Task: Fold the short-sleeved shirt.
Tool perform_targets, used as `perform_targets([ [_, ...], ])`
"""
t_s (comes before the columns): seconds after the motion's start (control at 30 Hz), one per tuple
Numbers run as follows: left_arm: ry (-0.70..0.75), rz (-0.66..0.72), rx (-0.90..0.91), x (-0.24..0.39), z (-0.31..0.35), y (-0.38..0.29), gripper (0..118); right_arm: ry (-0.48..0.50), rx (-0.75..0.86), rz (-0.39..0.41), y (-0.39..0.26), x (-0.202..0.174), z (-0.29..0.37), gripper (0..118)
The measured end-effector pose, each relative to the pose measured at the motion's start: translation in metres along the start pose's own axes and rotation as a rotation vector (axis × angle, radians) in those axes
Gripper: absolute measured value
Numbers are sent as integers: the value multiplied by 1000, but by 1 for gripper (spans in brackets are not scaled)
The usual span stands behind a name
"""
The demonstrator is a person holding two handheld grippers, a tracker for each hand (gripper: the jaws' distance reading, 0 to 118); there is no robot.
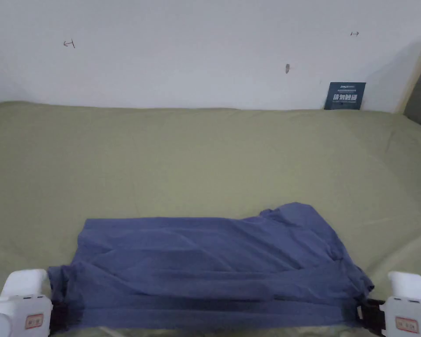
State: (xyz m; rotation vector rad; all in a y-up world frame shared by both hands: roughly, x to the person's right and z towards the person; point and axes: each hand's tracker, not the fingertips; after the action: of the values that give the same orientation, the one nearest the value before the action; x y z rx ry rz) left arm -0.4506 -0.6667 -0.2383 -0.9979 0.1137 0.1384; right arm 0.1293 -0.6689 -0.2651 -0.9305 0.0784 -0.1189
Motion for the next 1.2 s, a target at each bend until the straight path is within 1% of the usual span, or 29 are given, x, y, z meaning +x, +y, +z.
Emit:
perform_targets([
  [0.17,-15,30,-13,-16,31,-56,11,21,-19,-3,-55,3,36,7],
  [0.27,-20,45,-33,-20,37,-77,10,30,-39,-10,-76,4,43,7],
  [0.3,-17,51,-37,-22,37,-82,8,33,-39,-22,-80,5,42,7],
  [0.4,-20,68,-48,-24,33,-86,7,28,-42,-43,-80,5,35,7],
  [0.47,-21,67,-41,-25,34,-85,7,25,-52,-39,-77,4,30,7],
  [0.5,-28,68,-37,-24,34,-83,7,26,-56,-36,-76,4,29,10],
  [0.53,-33,74,-27,-25,34,-83,7,30,-58,-34,-76,4,30,27],
  [0.57,-50,86,-8,-28,35,-82,10,22,-57,-37,-76,4,32,61],
  [0.6,-62,85,4,-31,37,-81,31,8,-64,-38,-75,3,33,113],
  [0.63,-87,86,27,-31,40,-80,65,3,-71,-33,-75,3,35,115],
  [0.67,-67,86,31,-31,44,-78,95,-20,69,-44,-75,6,46,107],
  [0.7,-36,77,34,-31,48,-74,107,-9,21,-38,-72,7,48,107],
  [0.73,-5,62,53,-31,54,-70,107,-25,6,-31,-68,8,49,109],
  [0.77,9,44,88,-30,60,-66,107,-46,28,-14,-63,8,51,109],
  [0.8,7,39,95,-30,65,-60,106,-62,64,11,-58,7,68,105],
  [0.83,4,38,106,-29,69,-52,105,-78,90,41,-52,4,76,98],
  [0.87,11,45,127,-28,73,-44,101,-96,118,66,-45,0,81,78],
  [0.9,13,48,140,-26,74,-38,79,-98,151,87,-39,-3,85,33],
  [0.93,7,40,144,-24,72,-30,48,-97,182,107,-34,-6,81,0],
  [0.97,-2,28,158,-22,68,-20,48,-118,211,115,-28,-10,76,0],
  [1.0,0,25,162,-19,62,-11,35,-127,222,119,-21,-13,73,0],
  [1.03,7,28,166,-13,50,-3,12,-107,216,105,-12,-15,69,0],
  [1.07,9,25,165,-9,44,9,1,-57,188,86,-4,-12,61,0],
  [1.1,-27,27,150,-6,35,21,1,-30,193,74,3,-12,55,0],
  [1.13,-49,39,138,-3,28,32,1,-44,205,71,8,-12,49,0],
  [1.2,-35,29,131,3,2,56,1,-48,201,78,20,-15,36,0],
])
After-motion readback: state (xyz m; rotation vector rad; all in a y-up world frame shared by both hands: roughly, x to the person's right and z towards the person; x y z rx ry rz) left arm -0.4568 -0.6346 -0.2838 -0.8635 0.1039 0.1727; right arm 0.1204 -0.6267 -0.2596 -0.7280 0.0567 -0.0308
